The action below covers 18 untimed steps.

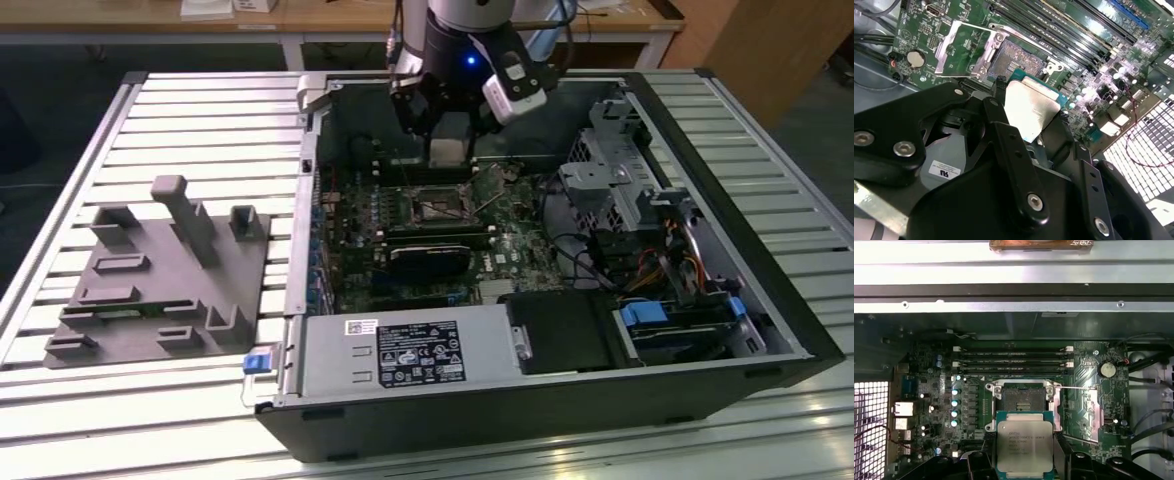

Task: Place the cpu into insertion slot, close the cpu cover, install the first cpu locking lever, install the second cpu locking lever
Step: 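Place the cpu into insertion slot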

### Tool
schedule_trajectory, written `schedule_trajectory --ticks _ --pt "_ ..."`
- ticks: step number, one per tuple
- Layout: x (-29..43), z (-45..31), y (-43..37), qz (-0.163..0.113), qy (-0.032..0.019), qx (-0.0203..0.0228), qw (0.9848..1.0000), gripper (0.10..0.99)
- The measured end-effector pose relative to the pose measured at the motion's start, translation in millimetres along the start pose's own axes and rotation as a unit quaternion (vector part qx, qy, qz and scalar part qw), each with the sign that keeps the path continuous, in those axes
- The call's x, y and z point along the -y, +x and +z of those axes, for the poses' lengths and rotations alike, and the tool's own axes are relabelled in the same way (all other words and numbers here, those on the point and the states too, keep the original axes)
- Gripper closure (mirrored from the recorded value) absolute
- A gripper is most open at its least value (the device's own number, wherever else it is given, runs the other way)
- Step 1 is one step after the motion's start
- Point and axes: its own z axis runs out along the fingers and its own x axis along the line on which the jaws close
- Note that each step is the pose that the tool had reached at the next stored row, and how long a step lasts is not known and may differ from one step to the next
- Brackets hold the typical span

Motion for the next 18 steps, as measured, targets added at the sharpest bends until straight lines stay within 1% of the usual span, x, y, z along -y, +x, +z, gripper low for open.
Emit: schedule_trajectory --ticks 18 --pt "1.4 15.4 -0.3 0.0 0.0 0.0 1.0 0.545"
